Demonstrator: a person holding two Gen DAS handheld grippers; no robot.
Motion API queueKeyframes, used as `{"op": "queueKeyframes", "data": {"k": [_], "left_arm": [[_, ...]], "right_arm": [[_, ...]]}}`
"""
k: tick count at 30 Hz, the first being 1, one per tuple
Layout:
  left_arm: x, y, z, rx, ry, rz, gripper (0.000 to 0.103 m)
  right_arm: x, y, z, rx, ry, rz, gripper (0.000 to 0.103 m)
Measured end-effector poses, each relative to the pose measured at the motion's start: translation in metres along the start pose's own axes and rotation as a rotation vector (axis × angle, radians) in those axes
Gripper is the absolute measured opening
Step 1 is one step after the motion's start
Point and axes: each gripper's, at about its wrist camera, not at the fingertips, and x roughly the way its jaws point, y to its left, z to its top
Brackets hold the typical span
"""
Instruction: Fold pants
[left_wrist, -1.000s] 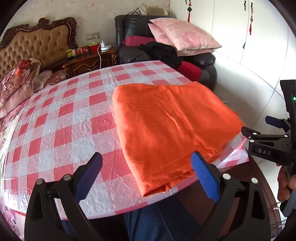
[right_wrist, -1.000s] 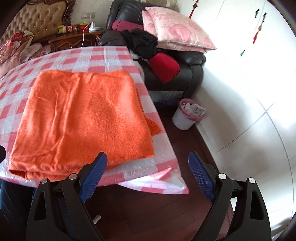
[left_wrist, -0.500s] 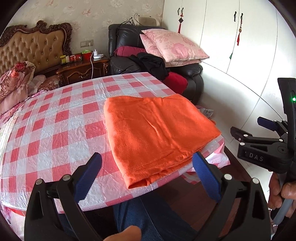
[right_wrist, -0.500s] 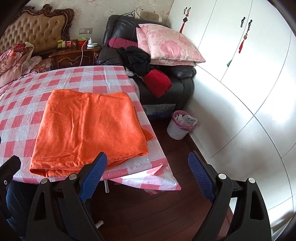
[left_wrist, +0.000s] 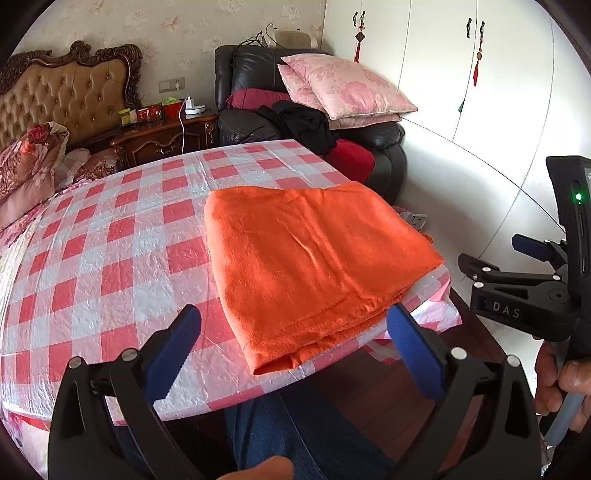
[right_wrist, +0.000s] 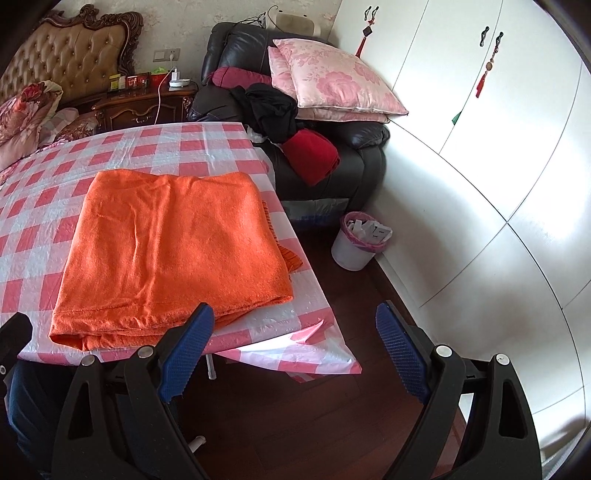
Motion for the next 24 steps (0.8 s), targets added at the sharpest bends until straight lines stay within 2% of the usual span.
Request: {"op": "queueKeyframes", "data": {"k": [4, 6, 10, 11, 13, 14, 16, 17, 19, 22, 24], "left_arm": [[0.023, 0.01, 0.003, -0.019, 0.049, 0.014, 0.101], [0.05, 0.019, 0.004, -0.017, 0.079, 0.045, 0.101], [0.098, 0.029, 0.005, 0.03, 0.119, 0.084, 0.101], [0.109, 0.028, 0.004, 0.057, 0.134, 0.102, 0.101], [0.134, 0.029, -0.001, 0.133, 0.19, 0.191, 0.102], [0.137, 0.034, 0.0, 0.119, 0.184, 0.181, 0.102], [0.139, 0.044, 0.012, 0.091, 0.178, 0.238, 0.102], [0.137, 0.043, 0.022, 0.107, 0.14, 0.264, 0.101], [0.139, 0.037, 0.046, 0.129, 0.101, 0.227, 0.101], [0.158, 0.014, 0.088, 0.165, 0.103, 0.048, 0.101], [0.183, -0.009, 0.108, 0.246, 0.112, 0.017, 0.099]], "right_arm": [[0.011, 0.001, 0.002, -0.001, 0.013, 0.014, 0.086], [0.03, 0.003, 0.007, -0.008, 0.037, 0.006, 0.086], [0.081, 0.004, 0.028, -0.01, 0.076, 0.06, 0.086], [0.092, 0.003, 0.032, -0.006, 0.085, 0.078, 0.086], [0.12, 0.005, 0.038, -0.03, 0.129, 0.053, 0.086], [0.13, 0.005, 0.039, -0.039, 0.142, 0.043, 0.086], [0.143, 0.003, 0.04, -0.033, 0.158, 0.074, 0.086], [0.143, 0.001, 0.04, -0.028, 0.156, 0.078, 0.088], [0.143, 0.003, 0.039, -0.038, 0.147, 0.062, 0.089], [0.143, 0.002, 0.033, -0.01, 0.14, 0.065, 0.089], [0.144, -0.002, 0.032, 0.016, 0.145, 0.083, 0.089]]}}
